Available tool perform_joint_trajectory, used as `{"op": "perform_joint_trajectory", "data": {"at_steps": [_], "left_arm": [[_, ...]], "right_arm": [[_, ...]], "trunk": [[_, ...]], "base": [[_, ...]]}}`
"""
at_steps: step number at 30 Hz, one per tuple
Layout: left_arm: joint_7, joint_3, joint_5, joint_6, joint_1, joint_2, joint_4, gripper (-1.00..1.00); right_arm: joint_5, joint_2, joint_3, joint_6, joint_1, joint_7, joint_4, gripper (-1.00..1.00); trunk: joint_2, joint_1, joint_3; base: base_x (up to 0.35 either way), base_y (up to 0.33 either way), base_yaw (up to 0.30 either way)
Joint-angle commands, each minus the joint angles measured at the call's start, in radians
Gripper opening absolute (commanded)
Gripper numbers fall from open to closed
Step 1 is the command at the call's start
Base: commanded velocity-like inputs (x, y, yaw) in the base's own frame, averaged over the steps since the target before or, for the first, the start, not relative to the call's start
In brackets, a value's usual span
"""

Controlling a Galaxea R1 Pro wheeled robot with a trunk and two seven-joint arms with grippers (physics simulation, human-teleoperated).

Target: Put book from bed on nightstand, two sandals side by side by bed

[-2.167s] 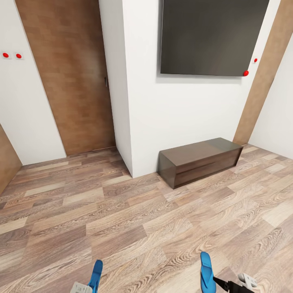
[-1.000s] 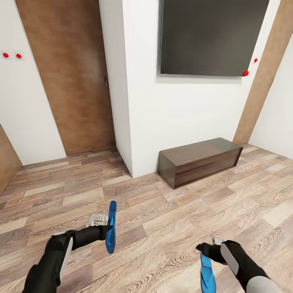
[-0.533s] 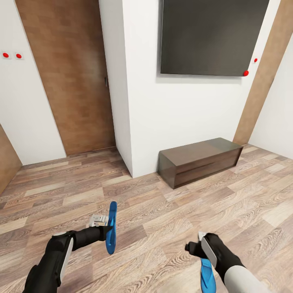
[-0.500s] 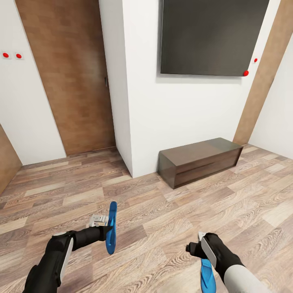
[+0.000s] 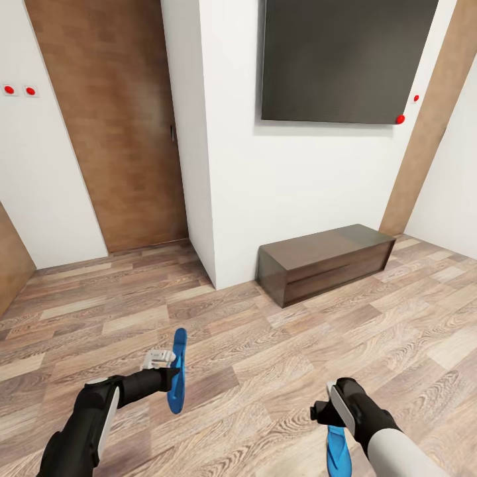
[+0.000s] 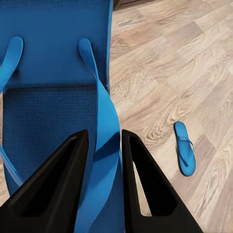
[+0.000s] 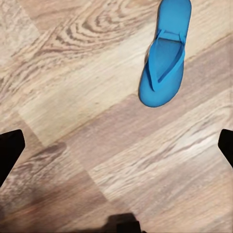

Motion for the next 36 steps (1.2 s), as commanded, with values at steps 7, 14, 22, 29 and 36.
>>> {"op": "perform_joint_trajectory", "data": {"at_steps": [7, 14, 22, 29, 36], "left_arm": [[0.002, 0.003, -0.008, 0.006, -0.001, -0.001, -0.001, -1.0], [0.003, 0.002, -0.007, 0.006, -0.001, -0.002, -0.001, -1.0], [0.001, 0.0, -0.005, 0.007, -0.001, -0.002, -0.001, -1.0], [-0.002, -0.001, -0.006, 0.007, -0.001, -0.002, -0.001, -1.0], [-0.001, -0.001, -0.006, 0.007, -0.001, -0.002, -0.001, -1.0]], "right_arm": [[-0.007, -0.001, -0.002, 0.004, 0.0, -0.011, -0.009, 1.0], [-0.006, 0.002, -0.003, -0.006, 0.0, -0.016, -0.013, 1.0], [-0.005, 0.002, -0.004, -0.01, 0.0, -0.018, -0.015, 1.0], [-0.007, -0.122, -0.013, -0.009, 0.0, -0.017, -0.042, 1.0], [-0.009, -0.146, -0.012, -0.009, 0.0, -0.016, -0.047, 1.0]], "trunk": [[0.0, 0.0, -0.001], [-0.028, 0.015, -0.014], [-0.084, 0.046, -0.039], [-0.119, 0.065, -0.054], [-0.14, 0.076, -0.064]], "base": [[0.0, 0.0, 0.0], [0.0, 0.0, 0.0], [0.0, 0.0, 0.0], [0.0, 0.0, 0.0], [0.0, 0.0, 0.0]]}}
